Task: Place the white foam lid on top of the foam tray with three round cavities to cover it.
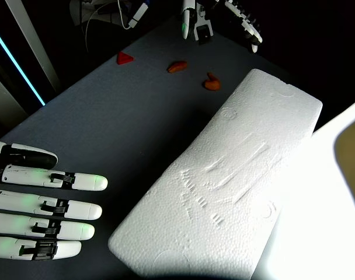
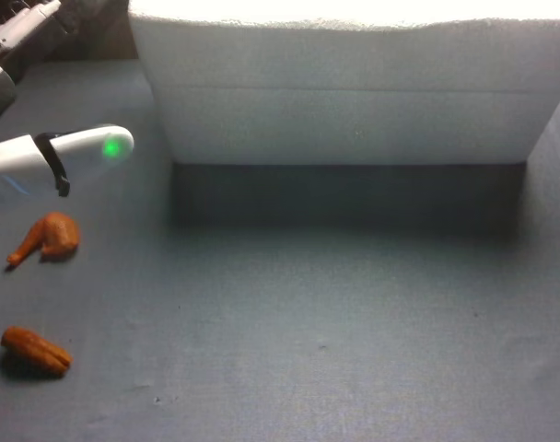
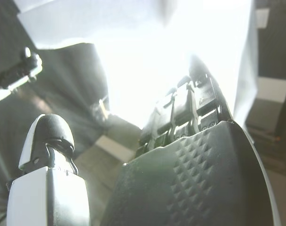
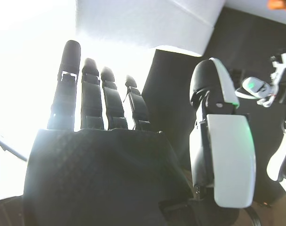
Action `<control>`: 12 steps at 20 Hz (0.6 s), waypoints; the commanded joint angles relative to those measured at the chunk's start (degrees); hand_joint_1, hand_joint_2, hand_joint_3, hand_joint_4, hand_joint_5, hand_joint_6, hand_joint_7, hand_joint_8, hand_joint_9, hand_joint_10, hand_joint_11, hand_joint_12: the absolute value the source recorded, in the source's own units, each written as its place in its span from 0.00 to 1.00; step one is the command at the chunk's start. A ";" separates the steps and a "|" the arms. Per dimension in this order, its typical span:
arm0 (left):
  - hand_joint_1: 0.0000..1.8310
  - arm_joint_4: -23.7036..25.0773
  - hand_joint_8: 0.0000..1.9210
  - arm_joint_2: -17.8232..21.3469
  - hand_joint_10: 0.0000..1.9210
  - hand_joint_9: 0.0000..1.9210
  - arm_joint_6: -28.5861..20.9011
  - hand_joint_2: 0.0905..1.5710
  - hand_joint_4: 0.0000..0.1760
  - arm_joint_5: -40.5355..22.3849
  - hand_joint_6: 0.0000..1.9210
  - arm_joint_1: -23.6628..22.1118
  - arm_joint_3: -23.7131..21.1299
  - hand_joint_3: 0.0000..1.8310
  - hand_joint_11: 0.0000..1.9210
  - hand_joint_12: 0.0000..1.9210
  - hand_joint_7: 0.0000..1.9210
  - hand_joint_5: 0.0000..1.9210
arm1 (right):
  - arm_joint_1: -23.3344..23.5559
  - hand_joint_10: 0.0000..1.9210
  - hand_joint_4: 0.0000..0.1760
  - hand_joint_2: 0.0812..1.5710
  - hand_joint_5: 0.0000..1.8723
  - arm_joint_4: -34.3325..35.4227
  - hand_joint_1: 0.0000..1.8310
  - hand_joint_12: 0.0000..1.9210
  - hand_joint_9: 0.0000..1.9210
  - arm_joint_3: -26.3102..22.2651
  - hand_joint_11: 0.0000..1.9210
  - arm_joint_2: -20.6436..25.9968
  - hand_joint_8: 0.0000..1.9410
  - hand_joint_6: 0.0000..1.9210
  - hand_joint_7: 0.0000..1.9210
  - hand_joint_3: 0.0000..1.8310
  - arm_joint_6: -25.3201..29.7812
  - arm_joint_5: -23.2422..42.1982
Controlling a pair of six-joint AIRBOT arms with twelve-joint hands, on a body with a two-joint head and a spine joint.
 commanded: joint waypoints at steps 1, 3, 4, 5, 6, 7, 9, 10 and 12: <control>0.23 0.30 0.00 0.69 0.00 0.00 -0.57 0.72 0.04 -6.41 0.00 -0.14 -0.05 0.00 0.00 0.06 0.00 0.00 | -0.10 0.00 0.19 0.79 0.00 -0.05 0.30 0.26 0.03 -0.12 0.00 1.09 0.00 0.00 0.00 0.00 0.96 8.65; 0.24 2.88 0.00 0.76 0.00 0.00 -1.45 0.74 0.00 -4.77 0.00 -0.12 -0.47 0.00 0.00 0.03 0.00 0.00 | -1.55 0.00 0.07 0.82 0.00 -1.19 0.29 0.20 0.01 -0.75 0.00 1.09 0.00 0.00 0.00 0.00 2.05 9.72; 0.24 4.38 0.00 0.76 0.00 0.00 -2.02 0.74 0.00 -4.14 0.00 -0.14 -0.70 0.00 0.00 0.02 0.00 0.00 | -2.02 0.00 0.10 0.82 0.00 -2.02 0.28 0.16 0.01 -1.03 0.00 1.06 0.00 0.00 0.00 0.00 2.63 10.08; 0.24 5.41 0.00 0.75 0.00 0.00 -2.41 0.74 0.00 -3.81 0.00 -0.26 -0.89 0.00 0.00 0.02 0.00 0.00 | -2.35 0.00 0.11 0.83 0.00 -3.04 0.28 0.16 0.01 -1.34 0.00 0.99 0.00 0.00 0.00 0.00 2.92 10.20; 0.26 6.00 0.00 0.71 0.00 0.00 -2.52 0.75 0.00 -3.51 0.00 -0.45 -1.03 0.00 0.00 0.08 0.00 0.00 | -2.50 0.00 0.00 0.84 0.00 -3.70 0.27 0.10 0.00 -1.55 0.00 0.86 0.00 0.00 0.00 0.00 3.05 10.10; 0.25 6.58 0.00 0.56 0.00 0.00 -2.78 0.75 0.00 -3.18 0.00 -0.66 -1.05 0.00 0.00 0.15 0.00 0.00 | -2.62 0.00 0.00 0.84 0.00 -4.19 0.27 0.02 0.00 -1.65 0.00 0.68 0.00 0.00 0.00 0.00 3.18 9.93; 0.22 9.23 0.00 -0.05 0.00 0.00 -4.17 0.76 0.00 -1.75 0.00 -1.58 -1.04 0.00 0.00 0.22 0.00 0.00 | -2.70 0.00 0.00 0.85 0.00 -6.06 0.24 0.00 0.00 -1.58 0.00 -0.01 0.00 0.00 0.00 0.00 4.36 9.02; 0.21 10.47 0.00 -0.39 0.00 0.00 -4.78 0.76 0.01 -0.94 0.00 -2.04 -1.03 0.00 0.00 0.10 0.00 0.00 | -2.70 0.00 0.00 0.84 0.00 -6.82 0.21 0.00 0.00 -1.52 0.00 -0.25 0.00 0.00 0.00 0.00 4.85 8.55; 0.20 13.15 0.00 -1.38 0.00 0.00 -6.20 0.77 0.00 0.97 0.00 -3.20 -0.78 0.00 0.00 0.05 0.00 0.00 | -2.70 0.00 0.00 0.83 0.00 -8.67 0.20 0.00 0.00 -1.23 0.00 -0.98 0.00 0.00 0.00 0.00 6.30 7.45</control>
